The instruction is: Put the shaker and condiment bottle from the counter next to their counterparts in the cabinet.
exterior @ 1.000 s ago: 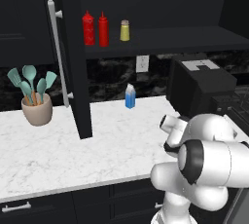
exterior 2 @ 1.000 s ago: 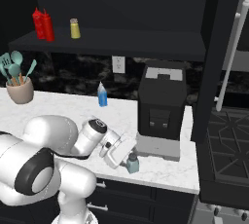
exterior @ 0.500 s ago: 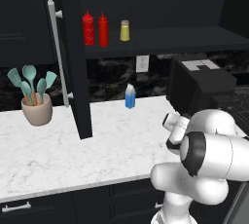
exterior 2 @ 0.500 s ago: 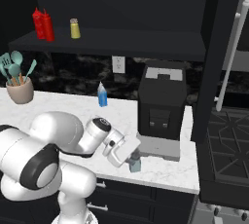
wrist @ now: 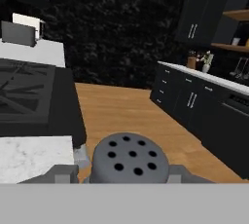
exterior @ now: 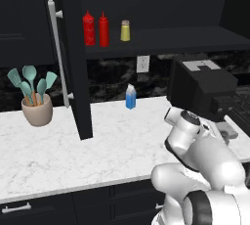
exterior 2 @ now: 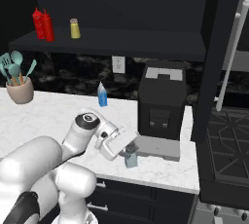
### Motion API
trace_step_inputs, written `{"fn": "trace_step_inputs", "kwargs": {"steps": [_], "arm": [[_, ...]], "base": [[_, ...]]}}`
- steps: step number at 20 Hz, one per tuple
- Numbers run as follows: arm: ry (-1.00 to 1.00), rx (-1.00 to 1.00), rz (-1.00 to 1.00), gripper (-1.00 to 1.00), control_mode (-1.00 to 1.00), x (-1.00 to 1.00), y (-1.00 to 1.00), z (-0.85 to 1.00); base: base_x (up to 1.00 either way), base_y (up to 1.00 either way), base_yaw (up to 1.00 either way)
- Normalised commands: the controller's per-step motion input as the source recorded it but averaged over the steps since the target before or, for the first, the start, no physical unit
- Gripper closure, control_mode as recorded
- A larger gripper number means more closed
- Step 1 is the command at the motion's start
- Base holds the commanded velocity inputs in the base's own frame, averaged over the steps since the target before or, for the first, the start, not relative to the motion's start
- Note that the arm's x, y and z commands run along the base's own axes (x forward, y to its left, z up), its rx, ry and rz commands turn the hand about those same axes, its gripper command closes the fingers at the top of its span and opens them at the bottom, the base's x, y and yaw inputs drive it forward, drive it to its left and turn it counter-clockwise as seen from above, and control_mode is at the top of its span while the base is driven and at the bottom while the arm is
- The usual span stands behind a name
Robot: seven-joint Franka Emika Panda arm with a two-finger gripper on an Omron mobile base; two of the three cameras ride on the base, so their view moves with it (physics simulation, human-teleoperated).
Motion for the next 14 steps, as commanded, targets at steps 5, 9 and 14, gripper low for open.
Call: {"fn": "trace_step_inputs", "kwargs": {"steps": [5, 9, 14], "arm": [[-0.12, -0.04, 0.35, 1.00, -1.00, -0.65, 0.09, 0.74], [-0.13, -0.01, 0.34, 1.00, -1.00, -0.78, 0.15, 0.74], [-0.24, -0.06, 0.28, 1.00, -1.00, -0.58, 0.12, 0.91]], "base": [[0.00, 0.00, 0.00], [0.00, 0.00, 0.00], [0.00, 0.00, 0.00]]}}
